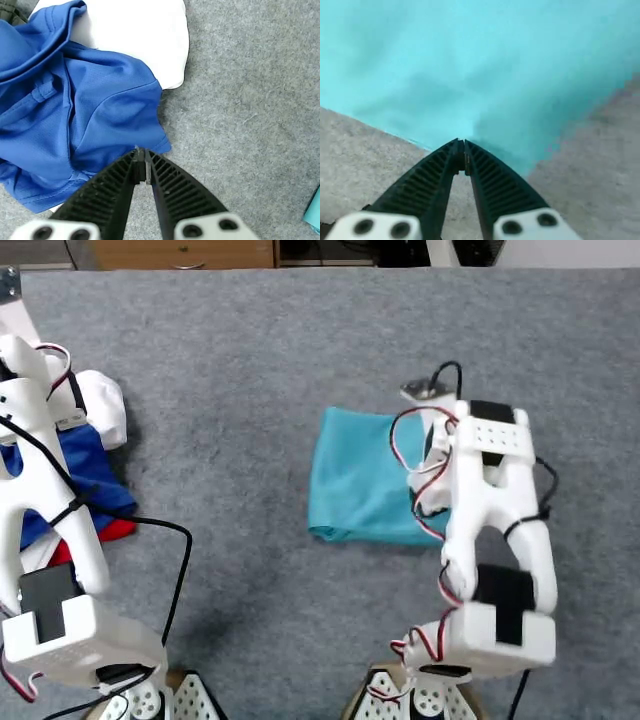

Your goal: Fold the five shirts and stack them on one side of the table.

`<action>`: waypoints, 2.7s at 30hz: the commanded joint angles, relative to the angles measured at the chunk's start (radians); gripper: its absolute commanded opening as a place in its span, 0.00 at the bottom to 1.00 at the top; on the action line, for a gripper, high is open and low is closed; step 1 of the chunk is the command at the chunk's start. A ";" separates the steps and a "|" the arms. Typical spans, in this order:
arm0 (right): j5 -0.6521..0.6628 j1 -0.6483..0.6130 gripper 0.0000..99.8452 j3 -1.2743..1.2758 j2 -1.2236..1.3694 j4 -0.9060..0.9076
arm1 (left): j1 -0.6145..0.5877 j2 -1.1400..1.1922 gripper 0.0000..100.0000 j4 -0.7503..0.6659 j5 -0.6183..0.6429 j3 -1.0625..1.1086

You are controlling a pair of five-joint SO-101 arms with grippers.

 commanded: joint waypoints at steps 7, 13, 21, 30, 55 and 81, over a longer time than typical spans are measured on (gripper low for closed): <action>-0.003 0.044 0.03 -0.139 -0.113 0.020 | -0.003 -0.048 0.02 0.011 -0.008 -0.003; -0.095 0.073 0.22 -0.211 0.027 -0.014 | -0.002 -0.048 0.02 0.011 -0.008 -0.002; -0.276 0.067 0.30 -0.443 0.216 0.052 | -0.002 -0.047 0.02 0.011 -0.008 -0.002; -0.405 0.004 0.32 -0.564 0.440 0.117 | -0.002 -0.047 0.02 0.011 -0.008 0.057; -0.431 -0.016 0.30 -0.978 0.872 0.362 | -0.011 -0.047 0.02 0.011 -0.009 0.069; -0.101 0.108 0.00 -0.987 0.661 0.373 | -0.011 -0.047 0.02 0.011 -0.009 0.069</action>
